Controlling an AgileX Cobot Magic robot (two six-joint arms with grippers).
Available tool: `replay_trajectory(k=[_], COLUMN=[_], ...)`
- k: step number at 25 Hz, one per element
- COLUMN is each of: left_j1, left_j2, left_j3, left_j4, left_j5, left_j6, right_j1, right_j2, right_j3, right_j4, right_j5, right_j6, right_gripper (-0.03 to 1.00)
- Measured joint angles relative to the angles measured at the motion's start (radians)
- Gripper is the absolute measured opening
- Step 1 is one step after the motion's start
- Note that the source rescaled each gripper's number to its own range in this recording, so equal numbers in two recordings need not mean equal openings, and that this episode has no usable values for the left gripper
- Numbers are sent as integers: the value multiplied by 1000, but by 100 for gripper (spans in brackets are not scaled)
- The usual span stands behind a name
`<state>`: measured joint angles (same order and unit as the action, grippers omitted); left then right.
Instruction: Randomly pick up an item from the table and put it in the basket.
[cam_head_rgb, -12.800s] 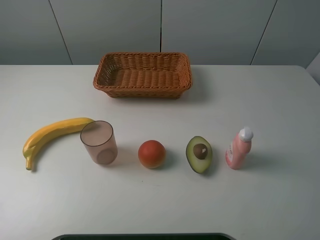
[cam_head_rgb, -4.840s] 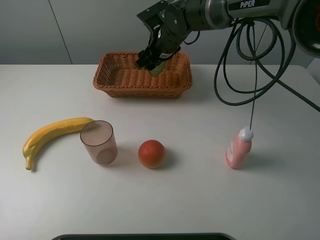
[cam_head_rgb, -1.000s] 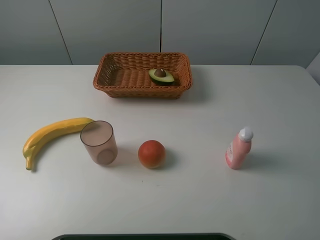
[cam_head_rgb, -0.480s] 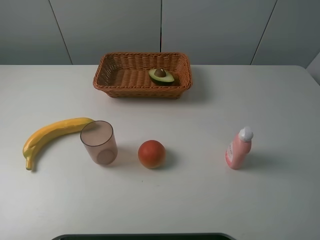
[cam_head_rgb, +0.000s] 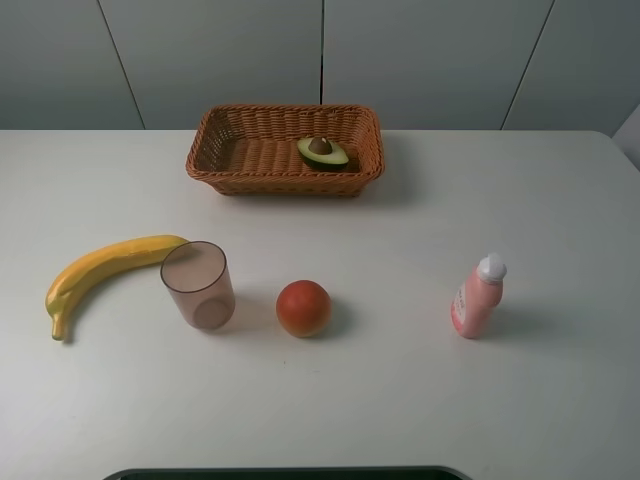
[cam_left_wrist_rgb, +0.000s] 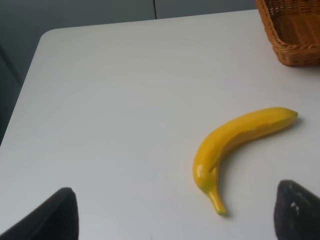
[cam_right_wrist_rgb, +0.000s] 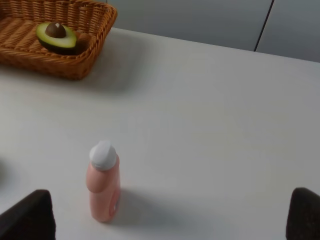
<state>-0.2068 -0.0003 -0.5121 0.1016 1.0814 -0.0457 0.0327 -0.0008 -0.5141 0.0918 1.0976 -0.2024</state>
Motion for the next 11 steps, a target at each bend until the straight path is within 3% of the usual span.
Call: replay_trajectory(k=[11], left_j1=[0], left_j2=[0], left_j3=[0], left_j4=[0], left_j5=[0], left_j6=[0], right_j1=[0], right_j2=[0], right_j3=[0], right_j4=[0], right_j5=[0], right_j6=[0], right_gripper=[100])
